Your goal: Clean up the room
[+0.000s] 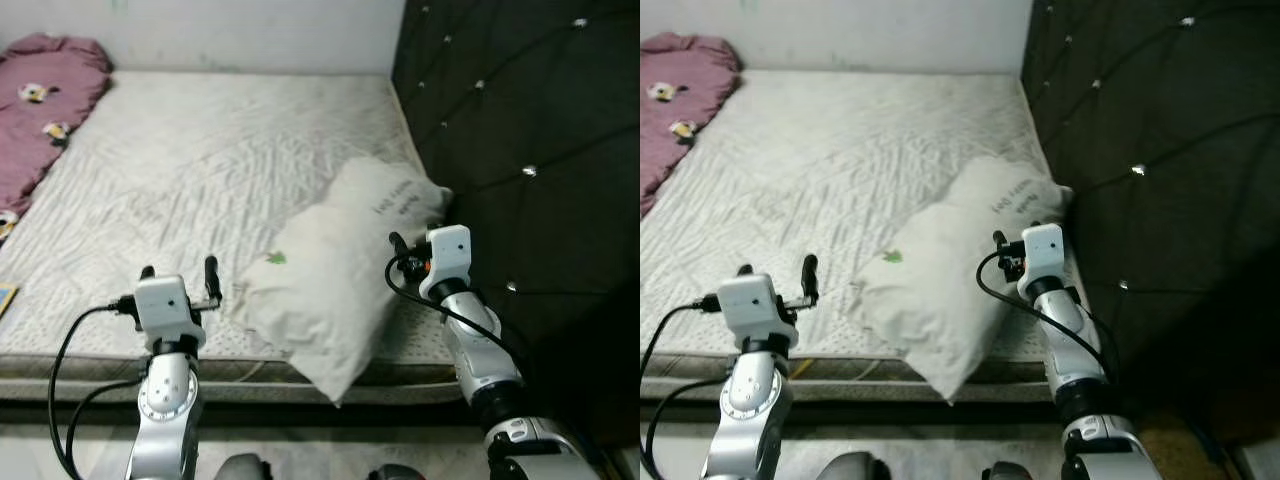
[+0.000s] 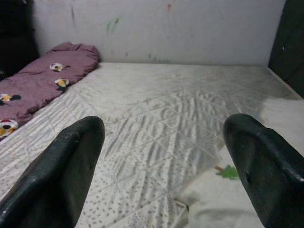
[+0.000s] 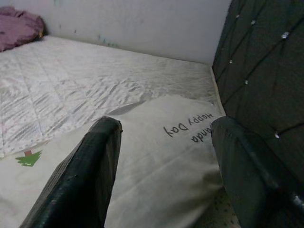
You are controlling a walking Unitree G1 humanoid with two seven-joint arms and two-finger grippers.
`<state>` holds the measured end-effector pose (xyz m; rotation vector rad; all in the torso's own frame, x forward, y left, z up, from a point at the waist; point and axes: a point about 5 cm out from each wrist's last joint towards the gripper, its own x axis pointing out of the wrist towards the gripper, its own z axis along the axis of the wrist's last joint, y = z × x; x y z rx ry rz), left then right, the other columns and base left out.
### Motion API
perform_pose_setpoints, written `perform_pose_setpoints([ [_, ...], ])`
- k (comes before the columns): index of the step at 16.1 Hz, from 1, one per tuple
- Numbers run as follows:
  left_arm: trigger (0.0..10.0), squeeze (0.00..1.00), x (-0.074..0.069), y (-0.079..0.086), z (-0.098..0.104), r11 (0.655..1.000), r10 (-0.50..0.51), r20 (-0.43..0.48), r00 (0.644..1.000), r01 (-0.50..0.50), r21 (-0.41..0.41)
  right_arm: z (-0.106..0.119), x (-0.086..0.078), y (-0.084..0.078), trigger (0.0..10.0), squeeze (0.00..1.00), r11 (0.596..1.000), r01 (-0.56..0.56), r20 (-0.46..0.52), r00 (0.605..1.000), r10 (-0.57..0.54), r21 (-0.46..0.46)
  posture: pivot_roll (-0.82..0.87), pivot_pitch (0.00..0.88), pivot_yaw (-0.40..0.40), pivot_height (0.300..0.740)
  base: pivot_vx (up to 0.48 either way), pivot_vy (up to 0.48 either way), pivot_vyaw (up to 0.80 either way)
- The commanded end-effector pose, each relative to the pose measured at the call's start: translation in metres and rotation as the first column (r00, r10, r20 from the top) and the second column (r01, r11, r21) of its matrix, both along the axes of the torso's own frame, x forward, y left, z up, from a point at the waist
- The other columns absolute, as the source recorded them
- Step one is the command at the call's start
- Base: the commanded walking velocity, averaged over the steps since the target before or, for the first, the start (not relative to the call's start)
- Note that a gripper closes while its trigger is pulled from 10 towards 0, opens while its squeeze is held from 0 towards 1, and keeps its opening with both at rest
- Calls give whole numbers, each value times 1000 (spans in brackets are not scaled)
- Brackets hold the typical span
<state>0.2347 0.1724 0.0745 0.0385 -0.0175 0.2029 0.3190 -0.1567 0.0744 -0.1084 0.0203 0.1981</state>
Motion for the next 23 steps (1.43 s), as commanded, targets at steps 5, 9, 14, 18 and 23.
perform_pose_setpoints([
  [5,10000,0,3,1,-7,1000,6,-42,999,-6,11,-4,-1,-2,10000,0,1000,30,-14,999,-29,7,12,0,4,740,0,0,-800],
  [9,10000,0,1,6,-10,1000,12,-44,999,-12,-5,-5,0,-3,10000,0,999,40,-13,999,-40,10,16,0,9,740,0,0,-800],
  [14,10000,0,-2,6,-14,1000,30,-55,998,-30,-4,-7,-2,1,10000,0,1000,28,-15,1000,-28,14,24,0,2,740,0,0,-279],
  [18,10000,0,-22,15,-25,999,49,-93,994,-47,25,-14,-15,-6,10000,0,1000,0,-28,1000,1,23,31,0,-6,740,0,0,0],
  [23,10000,0,-38,21,-25,997,77,-102,992,-74,33,-36,-41,-22,10000,0,990,-139,-140,981,134,-29,44,0,-37,740,0,0,0],
])
